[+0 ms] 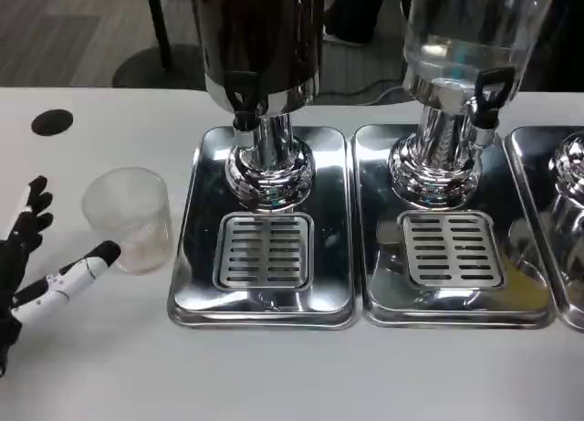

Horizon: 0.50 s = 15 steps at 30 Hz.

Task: Grasp the cup under the faucet to collect the drink, then remove the cup.

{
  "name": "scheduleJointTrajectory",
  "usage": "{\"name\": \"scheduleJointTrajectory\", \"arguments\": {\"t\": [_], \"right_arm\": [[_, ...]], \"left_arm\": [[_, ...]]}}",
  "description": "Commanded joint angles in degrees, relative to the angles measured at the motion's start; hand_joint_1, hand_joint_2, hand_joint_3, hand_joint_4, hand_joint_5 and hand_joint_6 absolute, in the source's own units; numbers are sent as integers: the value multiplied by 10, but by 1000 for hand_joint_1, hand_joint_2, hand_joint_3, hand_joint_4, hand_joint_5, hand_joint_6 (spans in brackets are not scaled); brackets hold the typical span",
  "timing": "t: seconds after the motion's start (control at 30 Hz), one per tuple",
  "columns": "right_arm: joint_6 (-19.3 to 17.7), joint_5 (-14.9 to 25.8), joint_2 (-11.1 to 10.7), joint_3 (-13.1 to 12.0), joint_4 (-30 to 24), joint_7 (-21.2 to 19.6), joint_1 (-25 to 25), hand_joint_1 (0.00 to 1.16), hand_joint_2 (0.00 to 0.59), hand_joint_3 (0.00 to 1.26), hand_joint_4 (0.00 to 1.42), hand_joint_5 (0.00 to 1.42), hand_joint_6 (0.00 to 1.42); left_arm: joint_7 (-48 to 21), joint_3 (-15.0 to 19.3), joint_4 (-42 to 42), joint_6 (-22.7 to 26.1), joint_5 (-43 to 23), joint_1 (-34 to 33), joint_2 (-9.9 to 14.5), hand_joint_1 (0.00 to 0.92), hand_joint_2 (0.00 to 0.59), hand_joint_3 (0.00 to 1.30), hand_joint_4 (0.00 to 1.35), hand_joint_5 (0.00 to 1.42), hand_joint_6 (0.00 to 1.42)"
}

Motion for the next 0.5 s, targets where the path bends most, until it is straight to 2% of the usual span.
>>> {"name": "scheduleJointTrajectory", "arguments": {"t": [0.03, 0.5], "right_arm": [[3, 4, 5, -5, -9, 5, 1, 424, 554, 143, 74, 1, 0], [-5, 12, 7, -9, -6, 2, -1, 425, 557, 143, 74, 1, 0]], "left_arm": [[17, -12, 16, 4, 24, -25, 5, 540, 90, 0, 0, 62, 69], [54, -32, 34, 22, 52, -44, 2, 524, 90, 0, 0, 53, 71]]}}
